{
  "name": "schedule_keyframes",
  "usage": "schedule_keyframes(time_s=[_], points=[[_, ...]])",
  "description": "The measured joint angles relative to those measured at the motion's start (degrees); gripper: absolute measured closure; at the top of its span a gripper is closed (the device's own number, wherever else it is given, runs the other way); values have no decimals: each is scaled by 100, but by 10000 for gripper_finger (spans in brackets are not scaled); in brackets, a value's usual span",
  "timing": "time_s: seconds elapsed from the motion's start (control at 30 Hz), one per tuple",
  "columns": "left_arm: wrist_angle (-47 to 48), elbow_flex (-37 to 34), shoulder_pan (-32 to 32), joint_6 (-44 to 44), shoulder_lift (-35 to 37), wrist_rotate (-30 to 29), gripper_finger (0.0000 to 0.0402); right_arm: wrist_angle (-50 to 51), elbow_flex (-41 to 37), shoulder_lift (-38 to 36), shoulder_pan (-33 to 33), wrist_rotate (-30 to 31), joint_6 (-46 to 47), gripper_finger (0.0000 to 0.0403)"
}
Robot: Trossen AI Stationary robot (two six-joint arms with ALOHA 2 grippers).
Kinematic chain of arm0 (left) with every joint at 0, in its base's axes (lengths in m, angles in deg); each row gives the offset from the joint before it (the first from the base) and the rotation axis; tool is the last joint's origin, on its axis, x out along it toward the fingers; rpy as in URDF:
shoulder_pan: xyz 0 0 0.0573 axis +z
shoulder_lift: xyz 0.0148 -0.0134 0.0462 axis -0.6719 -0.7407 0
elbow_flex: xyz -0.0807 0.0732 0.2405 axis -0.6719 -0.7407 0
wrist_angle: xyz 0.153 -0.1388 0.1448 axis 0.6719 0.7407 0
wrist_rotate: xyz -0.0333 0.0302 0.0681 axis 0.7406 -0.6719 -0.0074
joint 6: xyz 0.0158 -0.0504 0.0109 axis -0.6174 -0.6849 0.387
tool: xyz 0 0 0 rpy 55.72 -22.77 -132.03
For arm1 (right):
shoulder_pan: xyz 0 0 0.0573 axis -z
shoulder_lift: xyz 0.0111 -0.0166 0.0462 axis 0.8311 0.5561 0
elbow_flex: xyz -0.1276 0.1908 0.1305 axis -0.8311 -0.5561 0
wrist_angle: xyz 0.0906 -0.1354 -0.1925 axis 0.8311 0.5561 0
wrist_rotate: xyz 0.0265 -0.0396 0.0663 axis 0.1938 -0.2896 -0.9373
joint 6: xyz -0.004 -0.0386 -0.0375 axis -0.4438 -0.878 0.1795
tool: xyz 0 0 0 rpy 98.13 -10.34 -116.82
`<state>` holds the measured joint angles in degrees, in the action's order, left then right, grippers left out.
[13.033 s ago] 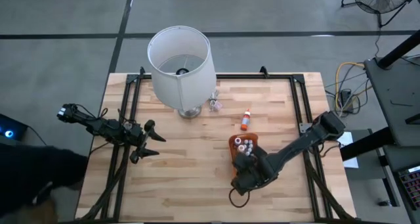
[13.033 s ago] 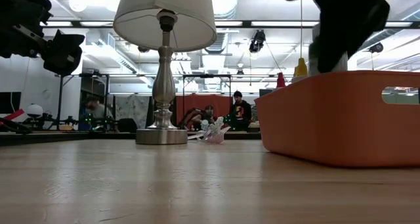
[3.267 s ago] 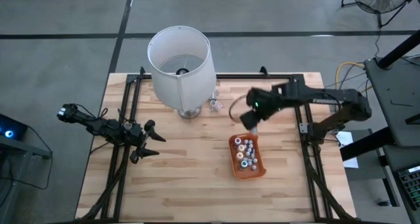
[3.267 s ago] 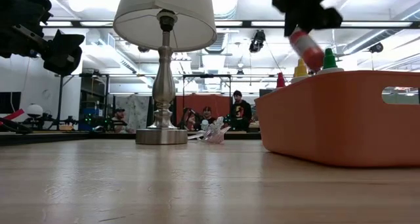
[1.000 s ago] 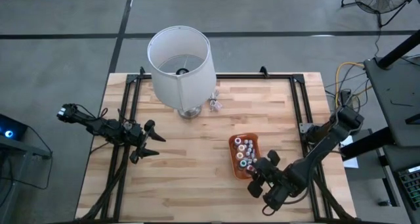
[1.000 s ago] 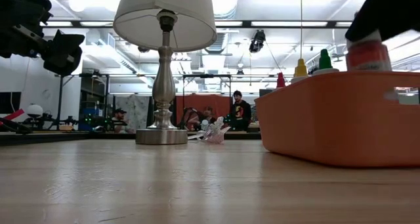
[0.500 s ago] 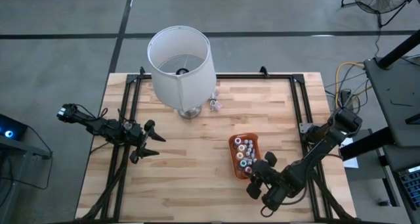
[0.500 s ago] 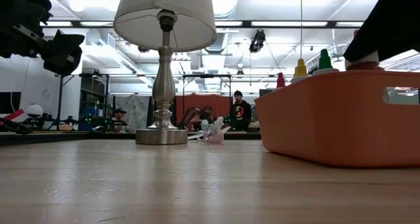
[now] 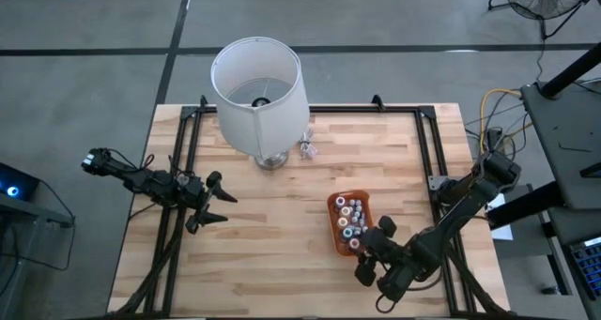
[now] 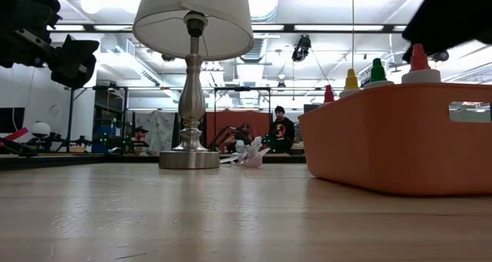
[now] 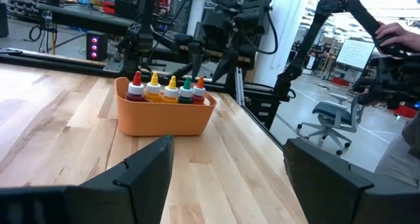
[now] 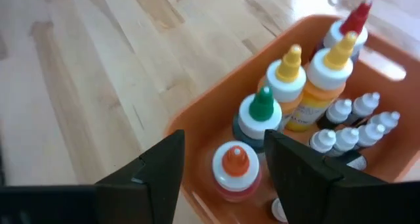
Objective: Pick & Place food coloring
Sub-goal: Return to Home Position
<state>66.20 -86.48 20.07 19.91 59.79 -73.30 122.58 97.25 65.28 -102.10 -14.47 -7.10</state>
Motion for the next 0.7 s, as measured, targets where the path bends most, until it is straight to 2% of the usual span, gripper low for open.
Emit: schedule_keyframes(time_s=[0.33,0.7], points=[[0,-1,-1,0,1,0,143,3,103,-742,0,63,-871,175],[0,0,0,0,0,2,143,-33,37,-1723,295,103,-2454,90]])
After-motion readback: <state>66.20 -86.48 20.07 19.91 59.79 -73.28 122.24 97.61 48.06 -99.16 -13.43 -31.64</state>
